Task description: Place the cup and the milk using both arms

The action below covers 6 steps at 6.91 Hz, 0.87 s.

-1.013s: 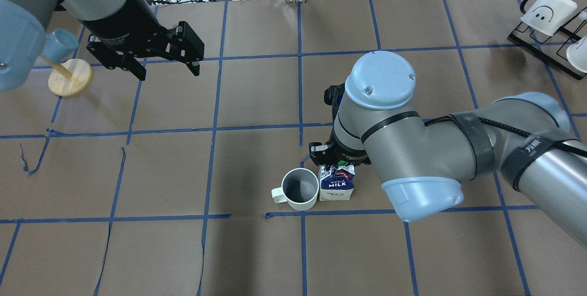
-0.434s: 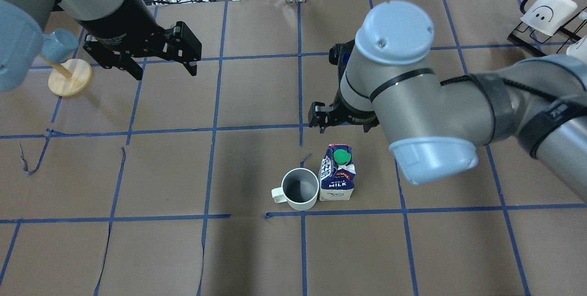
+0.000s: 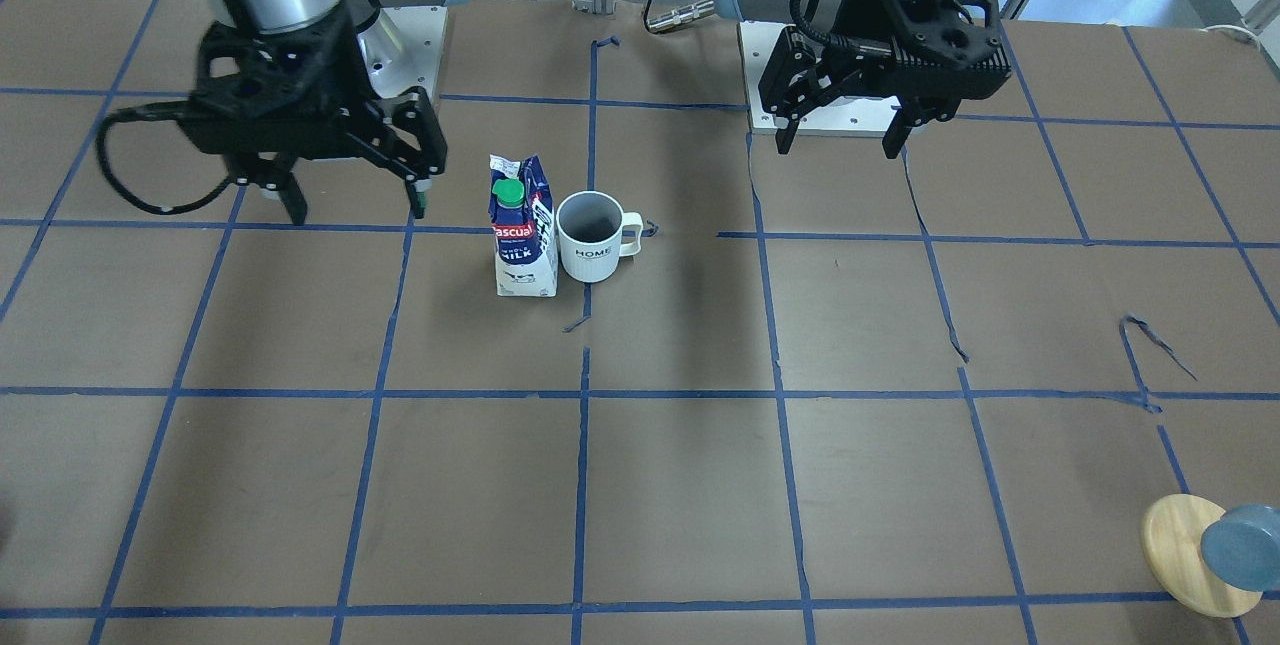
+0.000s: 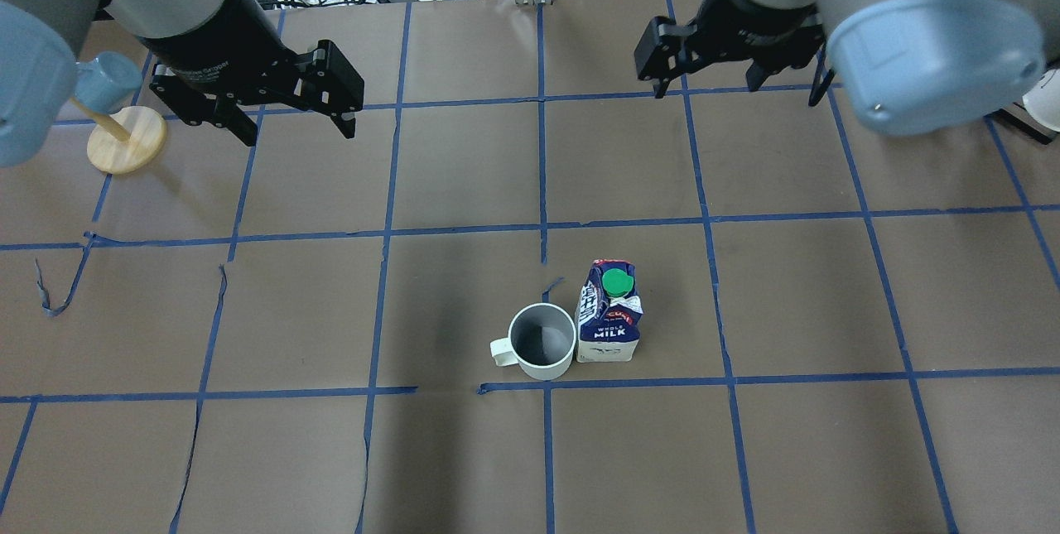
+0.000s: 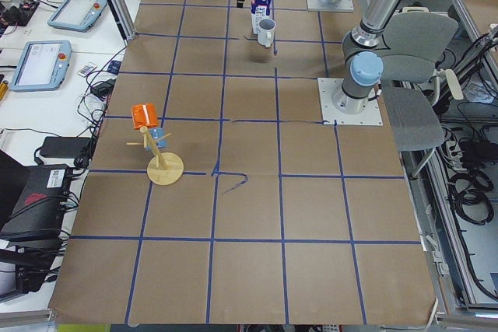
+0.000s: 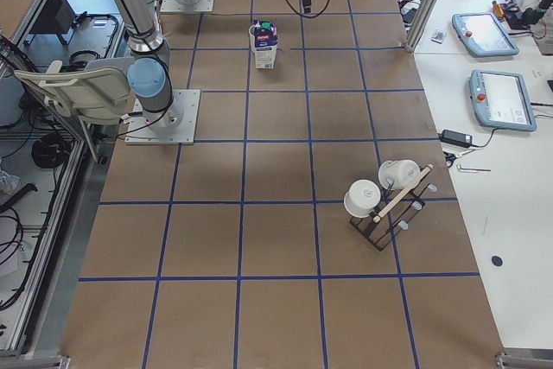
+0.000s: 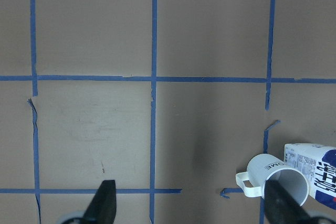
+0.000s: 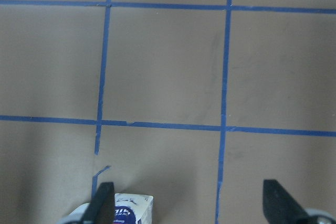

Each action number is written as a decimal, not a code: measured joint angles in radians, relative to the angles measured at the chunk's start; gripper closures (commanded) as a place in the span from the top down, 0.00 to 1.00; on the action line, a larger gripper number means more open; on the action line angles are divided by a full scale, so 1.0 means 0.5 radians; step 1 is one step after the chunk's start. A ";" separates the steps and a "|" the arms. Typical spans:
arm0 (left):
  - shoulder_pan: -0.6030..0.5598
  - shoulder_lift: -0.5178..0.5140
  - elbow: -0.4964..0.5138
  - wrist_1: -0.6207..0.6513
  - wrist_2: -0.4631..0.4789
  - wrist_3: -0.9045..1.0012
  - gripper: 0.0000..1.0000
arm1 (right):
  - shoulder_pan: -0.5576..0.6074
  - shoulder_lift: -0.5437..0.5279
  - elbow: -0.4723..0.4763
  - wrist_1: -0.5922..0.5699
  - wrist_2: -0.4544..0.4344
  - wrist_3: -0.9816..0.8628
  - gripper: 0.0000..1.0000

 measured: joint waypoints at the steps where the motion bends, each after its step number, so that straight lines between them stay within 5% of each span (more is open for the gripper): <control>1: 0.001 0.001 0.000 0.002 -0.001 -0.001 1.00 | -0.096 0.009 -0.062 0.032 0.008 -0.076 1.00; 6: 0.001 0.004 0.000 0.003 -0.002 -0.002 1.00 | -0.143 0.006 -0.054 0.088 0.011 -0.120 1.00</control>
